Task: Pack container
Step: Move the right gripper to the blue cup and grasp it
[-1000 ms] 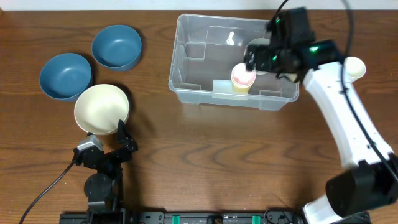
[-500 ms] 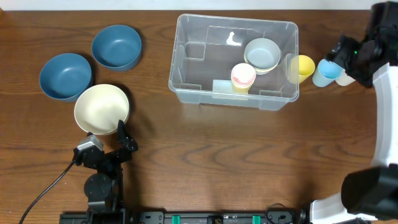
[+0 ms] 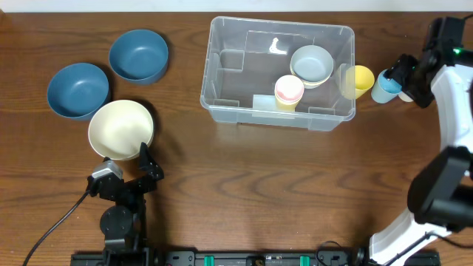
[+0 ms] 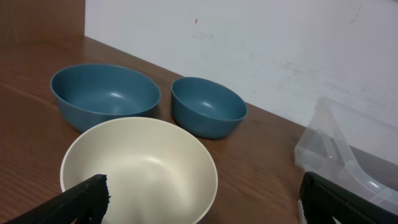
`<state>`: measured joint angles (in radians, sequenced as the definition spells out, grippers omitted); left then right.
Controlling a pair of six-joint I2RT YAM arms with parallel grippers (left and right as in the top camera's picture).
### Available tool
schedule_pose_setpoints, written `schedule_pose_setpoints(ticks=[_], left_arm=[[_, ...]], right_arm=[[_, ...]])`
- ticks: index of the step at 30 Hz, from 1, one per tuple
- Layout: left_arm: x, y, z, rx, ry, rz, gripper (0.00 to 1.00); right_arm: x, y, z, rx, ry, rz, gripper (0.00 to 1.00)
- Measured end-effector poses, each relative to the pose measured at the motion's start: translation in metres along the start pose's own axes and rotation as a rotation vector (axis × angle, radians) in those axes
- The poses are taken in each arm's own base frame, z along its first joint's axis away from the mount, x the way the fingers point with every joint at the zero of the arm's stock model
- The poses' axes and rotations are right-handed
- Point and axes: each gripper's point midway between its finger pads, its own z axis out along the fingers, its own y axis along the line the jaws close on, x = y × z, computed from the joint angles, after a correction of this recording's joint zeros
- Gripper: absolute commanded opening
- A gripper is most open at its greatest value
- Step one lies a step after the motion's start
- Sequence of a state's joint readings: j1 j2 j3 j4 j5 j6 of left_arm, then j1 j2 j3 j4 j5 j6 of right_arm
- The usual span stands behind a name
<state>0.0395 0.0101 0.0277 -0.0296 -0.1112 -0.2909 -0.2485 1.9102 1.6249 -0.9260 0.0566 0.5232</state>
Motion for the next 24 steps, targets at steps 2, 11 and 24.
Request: schedule_pose_setpoints(ticks=[2,11,24], left_arm=[[0.0,0.0,0.0,0.0,0.0,0.0,0.98],[0.0,0.0,0.0,0.0,0.0,0.0,0.98],[0.0,0.0,0.0,0.0,0.0,0.0,0.98]], right_arm=[[0.004,-0.003,0.017,0.019,0.03,0.008,0.75],[0.03,-0.019,0.067,0.098,0.16,0.023,0.19],[0.029,-0.038,0.021,0.11,0.161,0.043,0.05]])
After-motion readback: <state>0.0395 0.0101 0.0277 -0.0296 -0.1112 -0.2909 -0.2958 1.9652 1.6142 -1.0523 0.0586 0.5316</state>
